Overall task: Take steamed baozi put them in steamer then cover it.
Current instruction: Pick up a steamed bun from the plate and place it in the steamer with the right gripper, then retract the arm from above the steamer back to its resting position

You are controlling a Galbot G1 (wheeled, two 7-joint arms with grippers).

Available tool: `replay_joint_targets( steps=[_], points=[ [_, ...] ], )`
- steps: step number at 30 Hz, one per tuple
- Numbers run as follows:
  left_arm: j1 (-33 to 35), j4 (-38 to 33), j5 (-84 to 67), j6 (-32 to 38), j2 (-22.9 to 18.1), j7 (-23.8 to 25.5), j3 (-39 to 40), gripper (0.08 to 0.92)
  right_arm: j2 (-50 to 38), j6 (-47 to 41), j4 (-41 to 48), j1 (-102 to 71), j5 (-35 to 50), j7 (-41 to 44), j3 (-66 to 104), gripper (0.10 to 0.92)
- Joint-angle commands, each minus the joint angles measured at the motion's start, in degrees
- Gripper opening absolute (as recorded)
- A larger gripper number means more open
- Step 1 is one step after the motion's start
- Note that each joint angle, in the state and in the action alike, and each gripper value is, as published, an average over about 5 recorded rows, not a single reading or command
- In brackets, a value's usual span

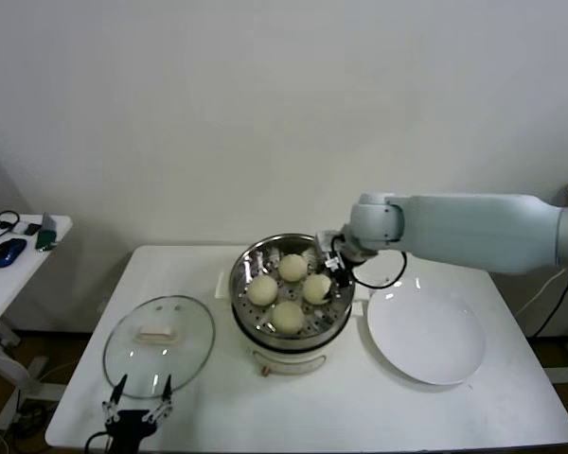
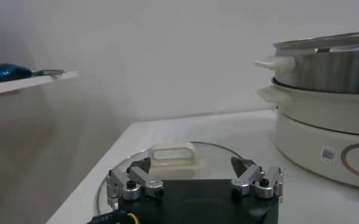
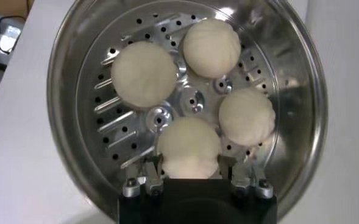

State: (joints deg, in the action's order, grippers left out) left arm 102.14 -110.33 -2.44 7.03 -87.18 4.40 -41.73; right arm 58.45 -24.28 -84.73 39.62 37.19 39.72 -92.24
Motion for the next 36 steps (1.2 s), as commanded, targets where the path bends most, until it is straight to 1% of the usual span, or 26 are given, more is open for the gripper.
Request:
replay_joint_targets(
  steps=[1, 2, 4, 7, 9, 11, 12, 14, 16, 19, 22, 26, 29, 31, 33, 36],
  points=[
    [0.4, -1.1, -2.1, -1.4, 0.1, 0.0, 0.0, 0.823, 0.8, 1.5, 3.5, -0.4, -1.0, 2.0, 1.5, 0.638],
    [0.6, -1.5, -2.8, -1.8, 0.1, 0.0, 0.0, 0.823, 0.6, 2.5, 3.8, 1.6, -0.5, 3.0, 0.7, 0.647],
    [0.7, -2.1, -3.4, -2.2, 0.2, 0.0, 0.1, 0.823, 0.2, 4.5, 4.4, 6.1, 1.2, 5.4, -1.3, 0.689],
    [0.6, -2.6, -3.2, -2.0, 0.4, 0.0, 0.1, 0.823, -0.9, 6.7, 5.6, 12.5, 5.9, 9.0, -3.1, 0.766],
    [0.4, -2.7, -3.2, -1.9, 0.5, -0.2, 0.1, 0.823, -2.5, 7.1, 6.3, 15.2, 9.4, 10.1, -2.5, 0.799],
    [-0.1, -2.5, -3.2, -1.8, 0.6, -0.6, -0.1, 0.823, -5.0, 5.9, 6.5, 16.0, 13.0, 9.1, -0.1, 0.817],
    [-0.5, -2.4, -3.2, -1.7, 0.6, -0.9, -0.1, 0.823, -6.8, 4.6, 6.5, 15.5, 15.0, 7.0, 1.9, 0.819],
    [-1.2, -2.2, -3.2, -1.6, 0.7, -1.5, -0.3, 0.823, -11.0, 1.9, 6.1, 11.7, 18.6, -0.1, 8.2, 0.822],
    [-1.8, -2.1, -3.1, -1.6, 0.8, -2.0, -0.3, 0.823, -15.7, 0.4, 5.5, 4.0, 19.9, -10.4, 18.0, 0.822],
    [-2.4, -2.4, -3.2, -1.2, 1.2, -2.1, -0.2, 0.823, -22.2, 3.3, 4.1, -8.4, 19.8, -24.2, 31.2, 0.823],
    [-2.9, -3.1, -3.7, -0.1, 1.9, -2.1, 0.0, 0.823, -28.5, 5.5, 0.3, -18.2, 19.6, -31.5, 39.5, 0.823],
    [-4.8, -3.4, -4.0, 3.0, 2.8, -1.0, -0.3, 0.823, -36.5, 7.8, -6.8, -39.3, 16.8, -36.9, 59.2, 0.823],
    [-6.7, -2.9, -3.5, 5.4, 3.5, 0.8, -0.7, 0.823, -39.7, 11.3, -10.2, -58.0, 13.3, -38.9, 75.6, 0.823],
    [-7.8, -2.2, -2.5, 7.3, 3.9, 1.5, -0.7, 0.823, -39.2, 13.1, -11.8, -74.5, 11.0, -39.4, 91.3, 0.823],
    [-8.8, -1.3, -1.5, 9.5, 4.3, 2.1, -0.5, 0.823, -36.3, 14.0, -12.9, -90.3, 9.1, -39.4, 106.7, 0.823],
    [-9.8, -0.5, -1.5, 10.7, 4.6, 2.7, -0.2, 0.823, -30.2, 16.2, -13.8, -106.4, 6.3, -38.4, 121.7, 0.823]
  ],
)
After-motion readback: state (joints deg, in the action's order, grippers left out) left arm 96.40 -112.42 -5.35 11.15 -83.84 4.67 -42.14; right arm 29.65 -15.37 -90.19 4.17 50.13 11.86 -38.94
